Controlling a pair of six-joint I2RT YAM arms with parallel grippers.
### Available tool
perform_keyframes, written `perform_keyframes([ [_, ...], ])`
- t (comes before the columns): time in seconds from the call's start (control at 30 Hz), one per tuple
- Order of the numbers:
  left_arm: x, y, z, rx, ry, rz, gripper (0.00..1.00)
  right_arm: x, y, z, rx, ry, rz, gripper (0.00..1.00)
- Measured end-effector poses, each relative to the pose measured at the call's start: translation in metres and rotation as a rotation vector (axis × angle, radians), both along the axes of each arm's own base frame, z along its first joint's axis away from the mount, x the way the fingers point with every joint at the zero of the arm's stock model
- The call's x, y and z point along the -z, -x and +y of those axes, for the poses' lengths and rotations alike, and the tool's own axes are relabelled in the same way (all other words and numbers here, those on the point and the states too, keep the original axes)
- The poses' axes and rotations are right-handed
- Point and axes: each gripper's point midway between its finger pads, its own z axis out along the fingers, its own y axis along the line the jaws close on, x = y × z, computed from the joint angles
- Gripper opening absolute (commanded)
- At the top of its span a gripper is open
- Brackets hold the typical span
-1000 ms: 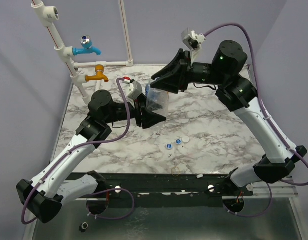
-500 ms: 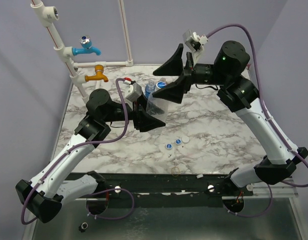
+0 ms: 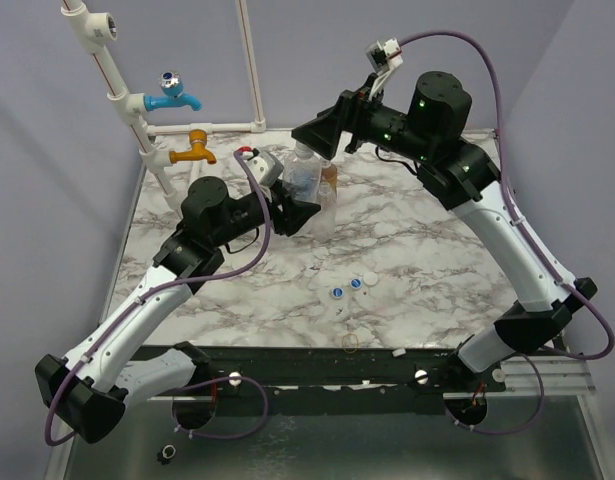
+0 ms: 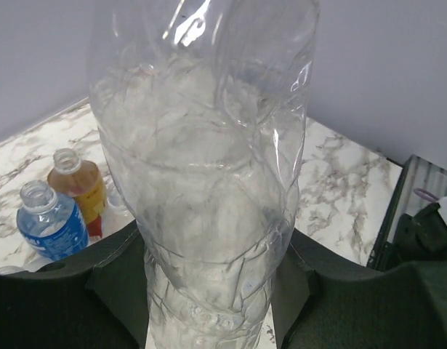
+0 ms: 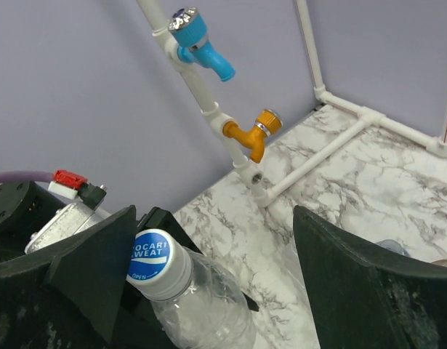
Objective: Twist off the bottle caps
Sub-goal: Unscrew the bottle cap from the plastic bottle.
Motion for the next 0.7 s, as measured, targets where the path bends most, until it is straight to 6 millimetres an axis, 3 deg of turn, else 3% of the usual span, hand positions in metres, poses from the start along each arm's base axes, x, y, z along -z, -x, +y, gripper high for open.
perform_keyframes([
  [0.27,0.012,-0.016,0.007,-0.086,-0.033,0.009,0.04,0.010,-0.006,0.012,-0.016,-0.008,0.047,0.79],
  [0.43,0.012,-0.020,0.009,-0.108,-0.035,0.006,0.04,0.011,0.000,0.020,-0.065,-0.021,0.065,0.61],
  [0.7,0.016,-0.022,0.011,-0.125,-0.042,0.016,0.04,0.014,0.004,0.025,-0.095,-0.024,0.076,0.19],
])
